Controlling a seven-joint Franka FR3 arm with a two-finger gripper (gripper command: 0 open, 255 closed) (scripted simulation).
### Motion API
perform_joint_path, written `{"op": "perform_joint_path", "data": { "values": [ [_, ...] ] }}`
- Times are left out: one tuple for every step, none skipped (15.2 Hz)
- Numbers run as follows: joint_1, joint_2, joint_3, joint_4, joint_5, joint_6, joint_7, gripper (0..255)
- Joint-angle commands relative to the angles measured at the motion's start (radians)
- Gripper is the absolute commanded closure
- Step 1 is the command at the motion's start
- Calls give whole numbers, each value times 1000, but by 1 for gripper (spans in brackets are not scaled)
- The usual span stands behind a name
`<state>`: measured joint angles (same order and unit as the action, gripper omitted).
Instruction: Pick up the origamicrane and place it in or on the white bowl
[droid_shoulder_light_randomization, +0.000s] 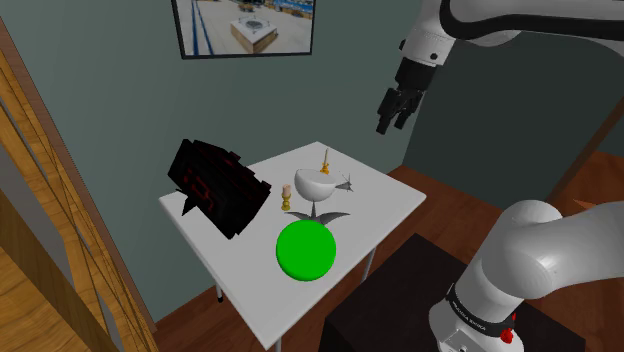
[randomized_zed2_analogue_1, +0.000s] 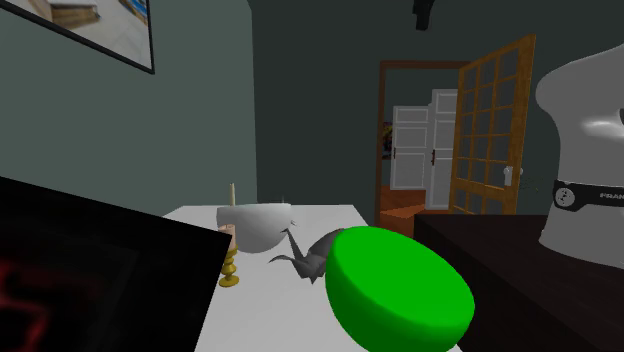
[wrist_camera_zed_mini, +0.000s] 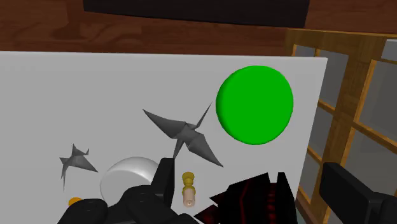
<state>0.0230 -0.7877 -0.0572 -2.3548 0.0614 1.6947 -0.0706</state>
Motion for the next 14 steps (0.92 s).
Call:
{"op": "perform_joint_path", "data": {
  "values": [
    [0, 0, 0, 0, 0, 0, 0, 0],
    [5, 20, -6, -15, -7, 27, -24, 0],
    [10, 42, -12, -28, -13, 55, -47, 0],
    [15, 65, -18, -41, -20, 82, -70, 0],
    [20, 89, -24, -52, -26, 110, -93, 0],
    [25, 114, -30, -62, -33, 138, -115, 0],
    [30, 140, -36, -71, -38, 166, -138, 0],
    [35, 168, -42, -79, -44, 194, -160, 0],
    [40, 197, -47, -85, -50, 223, -182, 0],
    [44, 227, -53, -91, -55, 251, -204, 0],
    [49, 257, -58, -95, -60, 279, -226, 0],
    [53, 289, -63, -97, -65, 307, -248, 0],
    [58, 322, -68, -99, -70, 334, -269, 0],
    [62, 356, -72, -99, -74, 362, -291, 0]
  ]
}}
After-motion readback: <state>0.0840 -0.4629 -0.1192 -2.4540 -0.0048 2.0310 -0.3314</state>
